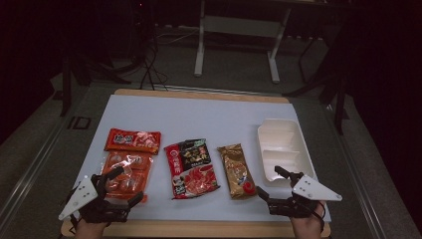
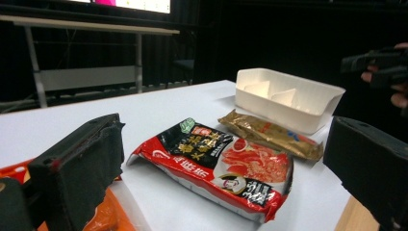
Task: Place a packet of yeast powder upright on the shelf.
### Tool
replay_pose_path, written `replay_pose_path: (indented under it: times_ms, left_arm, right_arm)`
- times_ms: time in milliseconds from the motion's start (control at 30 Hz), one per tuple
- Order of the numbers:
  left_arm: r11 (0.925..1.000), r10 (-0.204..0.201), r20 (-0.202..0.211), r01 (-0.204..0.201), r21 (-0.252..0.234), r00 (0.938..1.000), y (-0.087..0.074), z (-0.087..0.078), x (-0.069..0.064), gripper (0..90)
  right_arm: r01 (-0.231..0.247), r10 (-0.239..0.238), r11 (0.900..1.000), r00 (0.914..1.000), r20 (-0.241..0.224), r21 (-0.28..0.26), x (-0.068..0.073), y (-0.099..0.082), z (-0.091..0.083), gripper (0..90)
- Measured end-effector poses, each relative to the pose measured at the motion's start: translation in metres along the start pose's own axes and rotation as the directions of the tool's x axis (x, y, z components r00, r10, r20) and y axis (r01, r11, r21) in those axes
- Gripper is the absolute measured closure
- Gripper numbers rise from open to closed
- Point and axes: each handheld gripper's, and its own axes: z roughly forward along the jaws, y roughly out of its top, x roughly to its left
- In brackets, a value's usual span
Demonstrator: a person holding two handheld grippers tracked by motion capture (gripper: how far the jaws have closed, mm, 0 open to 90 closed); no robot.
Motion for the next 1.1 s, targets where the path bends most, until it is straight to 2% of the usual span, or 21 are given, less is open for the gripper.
replay_pose_path:
  times_ms: [200,300,333,433,567,667,733,767,833,933,1000,1067,1100]
  left_arm:
    - [0.9999,-0.007,0.038,0.006,0.013,0.9992,-0.001,0.003,-0.002,1.1]
    - [0.9999,-0.01,0.044,0.009,0.012,0.999,-0.001,0.004,-0.004,1.1]
    - [0.9999,-0.007,0.045,0.007,0.012,0.9989,0.0,0.004,-0.006,1.1]
    - [0.9999,0.005,0.048,-0.006,0.014,0.9988,0.0,0.005,-0.008,1.1]
    - [0.9994,0.023,0.054,-0.025,0.024,0.9983,0.001,0.008,-0.013,1.1]
    - [0.9994,0.024,0.063,-0.025,0.024,0.9977,0.001,0.011,-0.016,1.1]
    - [0.999,0.03,0.064,-0.032,0.03,0.9975,0.0,0.012,-0.017,1.1]
    - [0.9991,0.028,0.067,-0.03,0.031,0.9973,0.0,0.012,-0.018,1.1]
    - [0.999,0.03,0.071,-0.032,0.032,0.997,0.0,0.013,-0.019,1.1]
    - [0.9991,0.026,0.075,-0.028,0.032,0.9968,0.0,0.013,-0.019,1.1]
    - [0.9989,0.023,0.078,-0.027,0.038,0.9967,-0.001,0.013,-0.019,1.1]
    - [0.9989,0.019,0.082,-0.022,0.041,0.9965,-0.001,0.014,-0.02,1.1]
    - [0.9989,0.018,0.084,-0.022,0.043,0.9963,-0.001,0.014,-0.02,1.1]
  right_arm:
    - [0.034,-0.034,0.9994,0.9976,0.061,0.001,0.002,0.002,-0.005,13.7]
    - [0.033,-0.038,0.9984,0.9936,0.106,0.047,0.004,0.0,-0.001,14.1]
    - [0.03,-0.036,0.9982,0.9937,0.107,0.052,0.003,-0.001,0.0,14.9]
    - [0.018,-0.023,0.9985,0.9955,0.092,0.051,0.003,0.001,0.001,15.2]
    - [0.041,-0.041,0.9991,0.997,0.065,0.008,0.007,0.01,0.0,15.2]
    - [0.058,-0.059,0.9982,0.9969,0.053,0.013,0.009,0.018,0.003,15.2]
    - [0.051,-0.053,0.9982,0.9979,0.038,0.03,0.008,0.022,0.006,15.4]
    - [0.031,-0.031,0.9994,0.9993,0.021,0.017,0.008,0.023,0.007,15.4]
    - [0.002,-0.003,0.9989,0.9999,0.016,0.048,0.006,0.027,0.01,15.2]
    - [0.008,-0.009,0.9968,0.9998,0.015,0.08,0.004,0.032,0.016,14.6]
    - [0.009,-0.009,0.9958,1.0,-0.005,0.092,0.003,0.033,0.021,14.6]
    - [0.01,-0.011,0.9941,0.9998,0.015,0.108,0.003,0.035,0.027,14.4]
    - [0.005,-0.006,0.9929,1.0,0.006,0.119,0.002,0.036,0.031,13.7]
